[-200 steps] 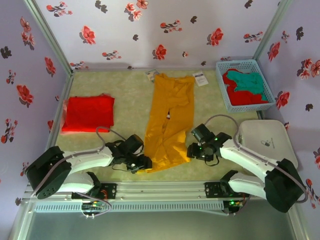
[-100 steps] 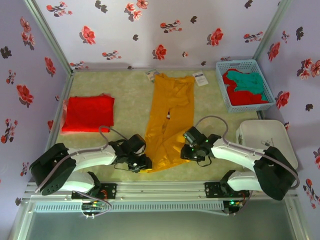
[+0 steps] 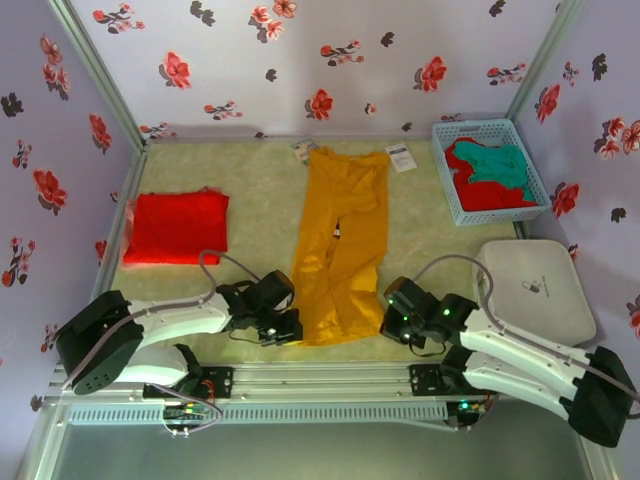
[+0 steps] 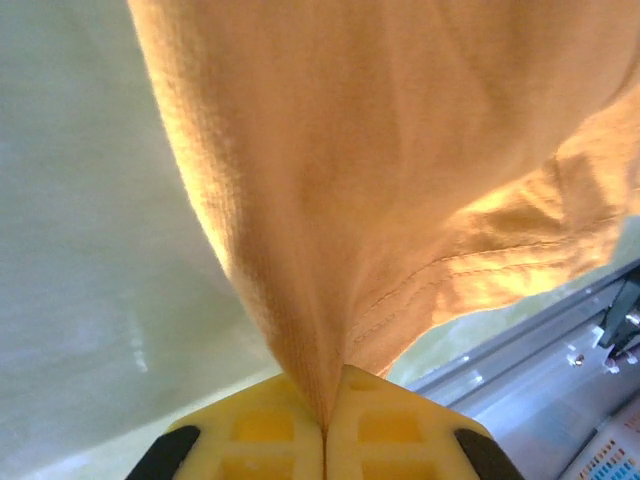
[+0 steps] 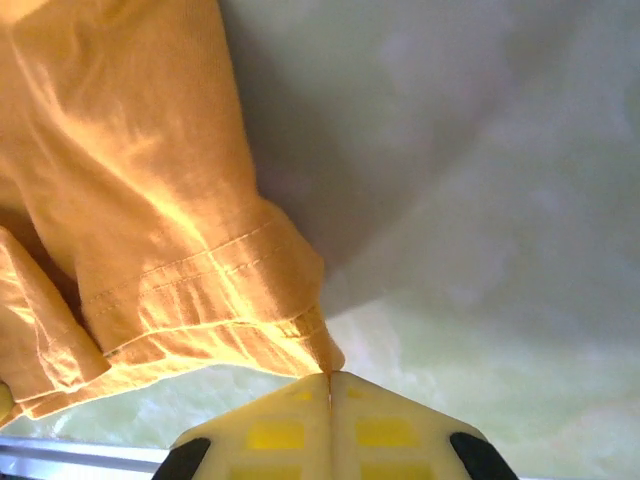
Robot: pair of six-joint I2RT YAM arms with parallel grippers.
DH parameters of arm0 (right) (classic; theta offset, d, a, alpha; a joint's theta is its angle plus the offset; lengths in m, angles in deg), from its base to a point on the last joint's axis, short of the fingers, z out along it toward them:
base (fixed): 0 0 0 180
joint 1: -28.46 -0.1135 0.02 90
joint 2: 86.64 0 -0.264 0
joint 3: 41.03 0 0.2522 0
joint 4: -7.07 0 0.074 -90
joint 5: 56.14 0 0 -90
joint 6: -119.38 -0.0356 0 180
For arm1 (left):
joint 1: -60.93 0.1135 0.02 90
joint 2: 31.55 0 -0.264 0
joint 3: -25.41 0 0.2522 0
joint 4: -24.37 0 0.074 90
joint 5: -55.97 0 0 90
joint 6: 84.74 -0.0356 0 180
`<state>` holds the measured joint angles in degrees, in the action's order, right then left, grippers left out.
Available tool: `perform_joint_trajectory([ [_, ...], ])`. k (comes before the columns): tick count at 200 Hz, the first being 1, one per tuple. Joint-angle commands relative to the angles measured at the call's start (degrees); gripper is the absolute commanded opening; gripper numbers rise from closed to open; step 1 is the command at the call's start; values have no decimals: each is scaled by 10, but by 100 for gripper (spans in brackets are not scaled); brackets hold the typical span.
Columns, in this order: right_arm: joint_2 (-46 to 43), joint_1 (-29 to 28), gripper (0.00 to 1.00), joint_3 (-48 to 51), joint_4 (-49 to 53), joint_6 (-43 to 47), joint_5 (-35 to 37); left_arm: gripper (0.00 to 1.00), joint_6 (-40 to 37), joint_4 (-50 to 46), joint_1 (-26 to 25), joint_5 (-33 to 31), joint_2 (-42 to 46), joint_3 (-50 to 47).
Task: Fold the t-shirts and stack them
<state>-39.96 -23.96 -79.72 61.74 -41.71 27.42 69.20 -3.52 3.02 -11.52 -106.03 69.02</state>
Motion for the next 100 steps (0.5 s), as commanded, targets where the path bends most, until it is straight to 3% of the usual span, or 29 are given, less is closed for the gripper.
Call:
perform_joint_trajectory([
  [1,-33,-15,17,18,62,-65,17,4,-8,-18,-9,-5,9,7],
  [10,-38,-15,28,19,65,-62,29,7,-6,-14,-8,-5,6,2],
  [27,-31,-15,37,16,63,-51,43,12,-3,-12,-10,-5,5,-3],
  [49,-12,-15,65,17,54,-37,41,40,-3,-14,-9,-11,9,-6],
  [68,-2,-15,67,14,16,-14,44,47,-11,-24,-10,-16,5,-2],
  [100,39,-15,62,11,-72,11,34,49,-11,-13,-10,-22,-10,1],
])
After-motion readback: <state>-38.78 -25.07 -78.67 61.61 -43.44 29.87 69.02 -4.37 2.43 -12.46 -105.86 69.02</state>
